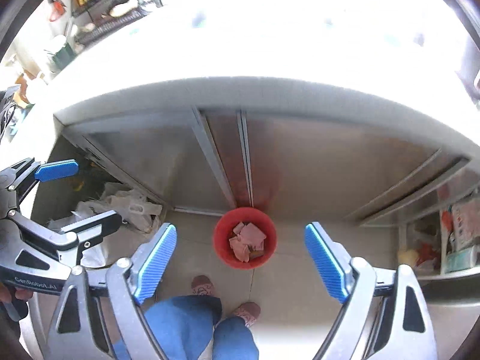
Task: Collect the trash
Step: 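Raise both open tools back up to the counter, then move both open tools across the counter toward the white scoop and blue lid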
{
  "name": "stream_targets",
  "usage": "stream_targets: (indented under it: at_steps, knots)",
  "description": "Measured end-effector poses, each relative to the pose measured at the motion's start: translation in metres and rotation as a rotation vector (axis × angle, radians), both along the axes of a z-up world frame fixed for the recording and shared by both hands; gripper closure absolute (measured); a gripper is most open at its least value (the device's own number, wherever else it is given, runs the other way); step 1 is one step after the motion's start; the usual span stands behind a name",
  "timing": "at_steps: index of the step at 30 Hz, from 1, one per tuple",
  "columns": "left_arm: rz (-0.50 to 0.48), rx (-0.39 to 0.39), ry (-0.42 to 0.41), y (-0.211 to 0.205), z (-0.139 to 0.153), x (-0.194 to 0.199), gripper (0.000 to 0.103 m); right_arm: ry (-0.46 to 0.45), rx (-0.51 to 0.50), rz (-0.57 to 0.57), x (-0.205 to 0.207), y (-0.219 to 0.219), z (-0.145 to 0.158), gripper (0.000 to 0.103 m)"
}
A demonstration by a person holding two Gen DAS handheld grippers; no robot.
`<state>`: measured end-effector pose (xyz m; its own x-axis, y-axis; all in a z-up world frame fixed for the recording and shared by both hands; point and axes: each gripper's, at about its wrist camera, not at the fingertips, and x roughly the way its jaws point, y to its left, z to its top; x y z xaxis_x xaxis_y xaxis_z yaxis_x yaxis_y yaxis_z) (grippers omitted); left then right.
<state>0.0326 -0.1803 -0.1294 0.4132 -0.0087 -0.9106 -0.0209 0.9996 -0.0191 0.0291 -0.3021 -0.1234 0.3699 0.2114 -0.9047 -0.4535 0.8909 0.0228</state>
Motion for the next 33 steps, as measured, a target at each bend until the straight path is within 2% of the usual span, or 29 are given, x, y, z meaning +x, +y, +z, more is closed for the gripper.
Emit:
stream_targets:
  at_steps: [8,16,21,25,33]
  knots:
    - [0.072,0.039,-0.058,0.02,0.058,-0.001,0.0,-0.084,0.005,0.079,0.004,0.019,0.047,0.004]
    - [0.127,0.063,-0.092,0.054,0.096,0.018,0.0,-0.113,0.022,0.126,0.031,0.046,0.071,0.004]
    - [0.136,0.072,-0.109,0.085,0.107,0.051,0.0,-0.133,0.031,0.157,0.065,0.068,0.084,0.004]
    - [0.138,0.068,-0.107,0.117,0.108,0.083,0.0,-0.114,0.047,0.153,0.098,0.098,0.083,0.004]
    - [0.179,0.042,-0.079,0.209,0.111,0.143,0.0,-0.084,0.041,0.166,0.163,0.171,0.086,0.004]
